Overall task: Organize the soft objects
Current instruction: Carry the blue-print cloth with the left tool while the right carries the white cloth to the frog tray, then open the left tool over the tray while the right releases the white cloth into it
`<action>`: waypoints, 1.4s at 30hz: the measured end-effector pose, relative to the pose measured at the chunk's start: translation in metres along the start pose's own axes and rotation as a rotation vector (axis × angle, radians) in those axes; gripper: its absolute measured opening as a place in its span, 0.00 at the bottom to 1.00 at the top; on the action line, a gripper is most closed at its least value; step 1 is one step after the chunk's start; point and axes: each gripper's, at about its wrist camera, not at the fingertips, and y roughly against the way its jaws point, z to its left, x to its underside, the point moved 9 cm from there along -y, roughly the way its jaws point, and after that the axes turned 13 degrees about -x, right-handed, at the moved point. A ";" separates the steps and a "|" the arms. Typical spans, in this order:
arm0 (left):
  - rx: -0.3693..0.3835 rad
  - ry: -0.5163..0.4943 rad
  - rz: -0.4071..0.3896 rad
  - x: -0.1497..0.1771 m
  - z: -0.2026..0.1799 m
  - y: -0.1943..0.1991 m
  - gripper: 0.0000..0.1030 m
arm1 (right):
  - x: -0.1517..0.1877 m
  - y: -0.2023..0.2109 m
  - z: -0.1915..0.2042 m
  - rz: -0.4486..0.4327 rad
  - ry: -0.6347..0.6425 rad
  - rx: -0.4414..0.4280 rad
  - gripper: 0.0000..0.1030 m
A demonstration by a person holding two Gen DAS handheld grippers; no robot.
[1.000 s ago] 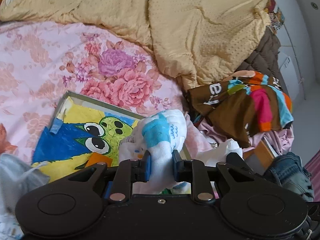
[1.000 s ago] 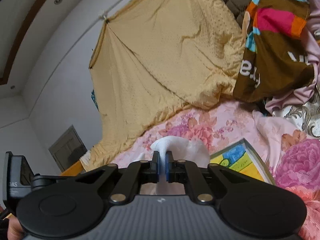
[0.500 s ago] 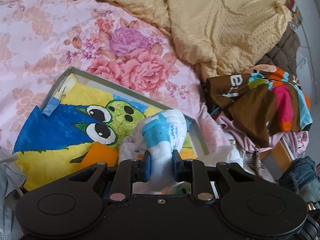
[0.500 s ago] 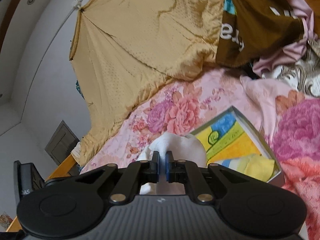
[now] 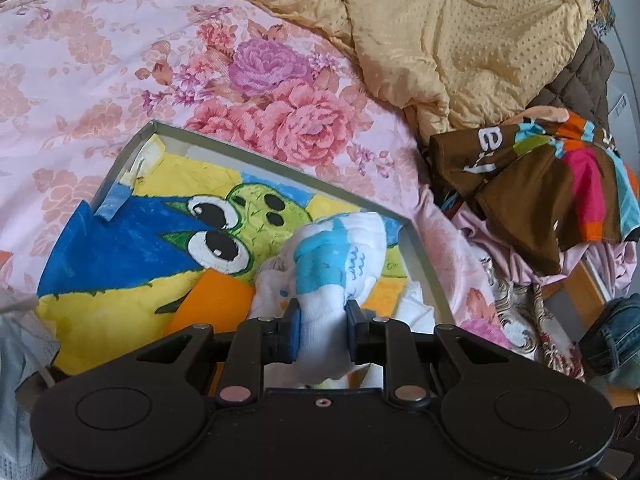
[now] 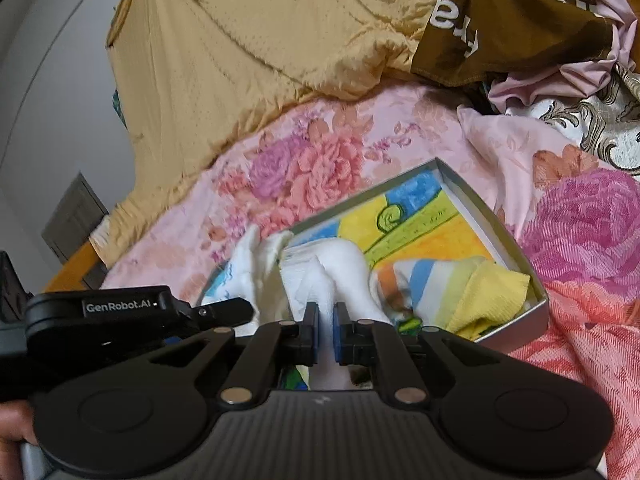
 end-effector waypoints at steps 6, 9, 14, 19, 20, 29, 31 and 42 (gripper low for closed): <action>-0.050 -0.017 0.025 0.010 0.008 -0.004 0.24 | 0.005 -0.004 -0.002 0.024 0.020 0.026 0.11; -0.053 -0.023 0.034 0.014 0.008 -0.006 0.24 | 0.007 -0.004 -0.004 0.029 0.011 0.028 0.11; -0.048 -0.024 0.048 0.019 0.005 -0.007 0.25 | 0.009 -0.005 -0.010 0.035 0.006 0.044 0.11; -0.063 -0.026 0.049 0.022 0.006 -0.011 0.28 | 0.010 -0.006 -0.015 0.047 0.032 0.083 0.14; -0.066 -0.024 0.051 0.022 0.006 -0.012 0.28 | 0.011 -0.006 -0.016 0.050 0.034 0.090 0.14; -0.064 -0.007 0.071 0.028 0.005 -0.023 0.30 | 0.011 -0.007 -0.023 0.054 0.061 0.130 0.23; -0.063 -0.010 0.068 0.028 0.005 -0.022 0.31 | 0.010 -0.007 -0.022 0.050 0.069 0.131 0.24; -0.087 -0.080 0.019 0.028 -0.005 0.005 0.57 | 0.000 0.017 -0.018 0.009 0.096 0.144 0.69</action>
